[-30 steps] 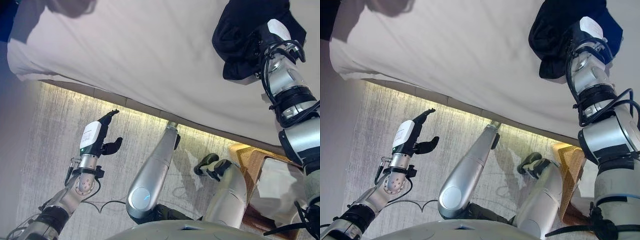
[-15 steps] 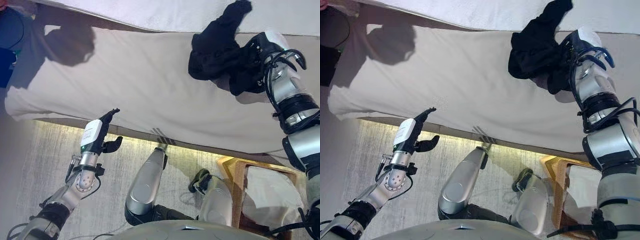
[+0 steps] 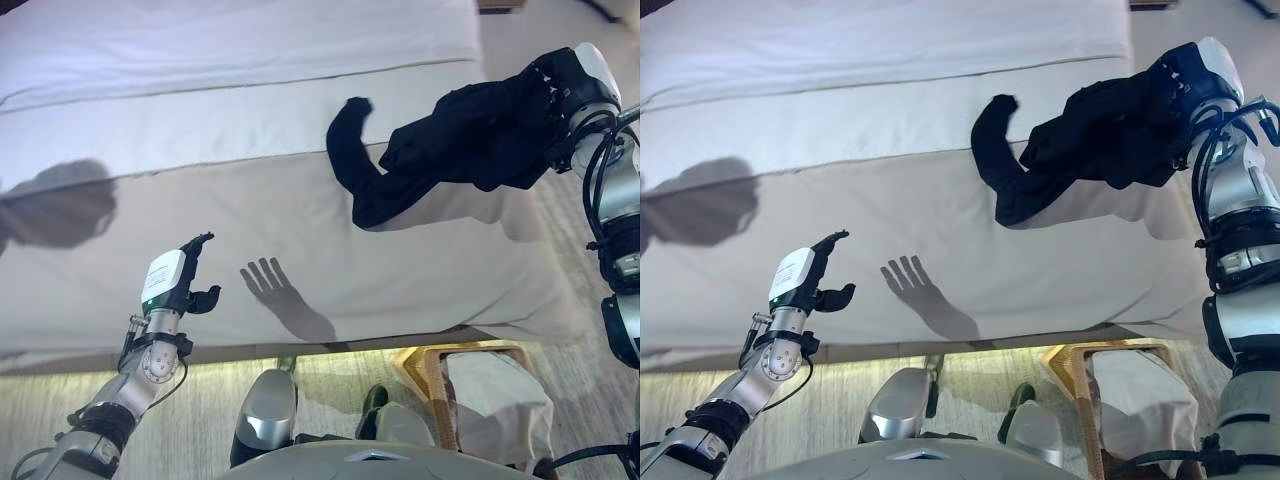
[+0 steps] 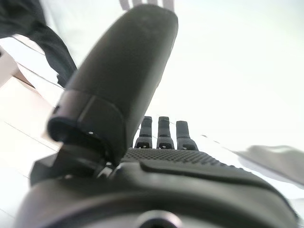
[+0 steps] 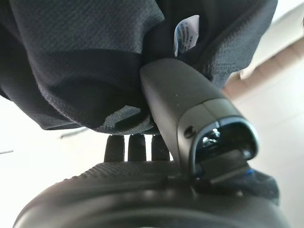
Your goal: Pick up the clothes from the bed and place them into the basket
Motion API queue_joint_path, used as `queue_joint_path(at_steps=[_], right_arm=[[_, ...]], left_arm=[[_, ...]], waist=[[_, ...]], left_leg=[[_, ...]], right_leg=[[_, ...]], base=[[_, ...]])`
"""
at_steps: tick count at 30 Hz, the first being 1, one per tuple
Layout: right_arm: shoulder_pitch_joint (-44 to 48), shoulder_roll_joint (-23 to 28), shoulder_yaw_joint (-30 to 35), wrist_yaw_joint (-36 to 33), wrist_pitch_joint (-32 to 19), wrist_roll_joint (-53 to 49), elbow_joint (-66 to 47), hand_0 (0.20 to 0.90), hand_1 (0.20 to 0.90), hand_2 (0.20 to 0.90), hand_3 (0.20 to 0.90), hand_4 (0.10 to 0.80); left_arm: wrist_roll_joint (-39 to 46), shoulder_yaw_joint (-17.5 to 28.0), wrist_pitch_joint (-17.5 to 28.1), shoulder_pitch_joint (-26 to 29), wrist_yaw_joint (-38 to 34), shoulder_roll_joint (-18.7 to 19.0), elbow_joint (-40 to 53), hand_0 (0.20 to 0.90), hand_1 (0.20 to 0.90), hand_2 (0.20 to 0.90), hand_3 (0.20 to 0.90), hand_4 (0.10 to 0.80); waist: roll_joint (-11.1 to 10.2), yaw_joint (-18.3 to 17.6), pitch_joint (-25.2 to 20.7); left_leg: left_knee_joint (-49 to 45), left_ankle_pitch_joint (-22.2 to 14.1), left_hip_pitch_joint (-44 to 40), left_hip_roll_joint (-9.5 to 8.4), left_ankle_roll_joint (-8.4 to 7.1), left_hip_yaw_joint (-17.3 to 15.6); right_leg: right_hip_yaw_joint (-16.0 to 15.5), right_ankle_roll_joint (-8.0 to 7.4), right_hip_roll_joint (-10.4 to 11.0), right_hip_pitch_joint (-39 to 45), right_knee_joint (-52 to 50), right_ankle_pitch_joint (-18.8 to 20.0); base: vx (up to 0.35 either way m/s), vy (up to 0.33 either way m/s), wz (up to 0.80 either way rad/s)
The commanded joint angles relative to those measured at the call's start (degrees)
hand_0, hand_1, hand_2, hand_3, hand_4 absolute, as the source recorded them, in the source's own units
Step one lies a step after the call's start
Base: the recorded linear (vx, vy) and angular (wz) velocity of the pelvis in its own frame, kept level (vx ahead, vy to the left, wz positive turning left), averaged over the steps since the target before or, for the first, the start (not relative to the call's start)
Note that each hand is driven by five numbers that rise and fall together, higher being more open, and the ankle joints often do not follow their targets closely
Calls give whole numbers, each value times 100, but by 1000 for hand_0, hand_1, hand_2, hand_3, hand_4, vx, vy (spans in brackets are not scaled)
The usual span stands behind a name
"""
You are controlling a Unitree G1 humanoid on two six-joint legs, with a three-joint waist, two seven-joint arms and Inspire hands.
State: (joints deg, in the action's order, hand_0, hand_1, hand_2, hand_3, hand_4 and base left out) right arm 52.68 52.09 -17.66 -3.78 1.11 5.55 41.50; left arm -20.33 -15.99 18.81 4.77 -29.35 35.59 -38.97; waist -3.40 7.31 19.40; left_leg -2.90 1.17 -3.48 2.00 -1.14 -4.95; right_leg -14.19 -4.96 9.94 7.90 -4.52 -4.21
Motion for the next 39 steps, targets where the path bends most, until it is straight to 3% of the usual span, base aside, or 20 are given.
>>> queue_joint_path(at_steps=[1, 6, 14, 26, 31, 39], right_arm=[[-143, 760, 100, -536, -439, -138, -379, 300, 300, 300, 200, 100], [-565, 1187, 592, -635, -536, -253, -791, 300, 300, 300, 200, 100], [-1485, 1611, 1491, -844, -510, -261, -1502, 300, 300, 300, 200, 100], [-3354, 2113, 3370, -916, -606, -537, -1953, 300, 300, 300, 200, 100], [-3872, 2155, 3865, -832, -740, -656, -1967, 300, 300, 300, 200, 100], [-4243, 1858, 4051, -686, -805, -668, -2162, 300, 300, 300, 200, 100]], left_arm=[[-130, 13, 345, 122, -158, -43, -265, 900, 900, 900, 900, 800], [-220, -62, 474, 391, -107, -115, -572, 900, 900, 900, 900, 800], [-330, -98, 661, 538, -140, -235, -990, 900, 900, 900, 900, 800], [-412, -185, 859, 580, -14, -308, -1454, 900, 900, 900, 900, 800], [-464, -250, 890, 643, -32, -332, -1565, 900, 900, 900, 900, 800], [-532, -263, 846, 735, -103, -410, -1551, 900, 900, 900, 900, 800]], waist=[[-1, -317, -1186], [-85, -716, -1391], [-150, -1184, -1498], [-129, -1863, -1655], [-100, -2029, -1686], [-37, -2179, -1681]], left_leg=[[238, -326, -164, 196, -87, -268], [509, -332, -352, 271, -108, -560], [447, -467, -436, 341, -75, -814], [569, -550, -623, 414, -75, -1159], [544, -570, -632, 435, -98, -1269], [462, -628, -639, 451, -115, -1381]], right_leg=[[112, -14, -165, -380, -151, 143], [429, -142, -211, -392, 278, 396], [925, -173, -336, -536, 345, 449], [1532, -198, -583, -708, 425, 500], [1656, -198, -641, -797, 395, 511], [1732, -193, -676, -885, 360, 513]], base=[[6, -18, -48], [0, -11, -36], [-7, 6, -35], [-19, 1, -25], [-26, -12, -22], [-6, -18, -17]])
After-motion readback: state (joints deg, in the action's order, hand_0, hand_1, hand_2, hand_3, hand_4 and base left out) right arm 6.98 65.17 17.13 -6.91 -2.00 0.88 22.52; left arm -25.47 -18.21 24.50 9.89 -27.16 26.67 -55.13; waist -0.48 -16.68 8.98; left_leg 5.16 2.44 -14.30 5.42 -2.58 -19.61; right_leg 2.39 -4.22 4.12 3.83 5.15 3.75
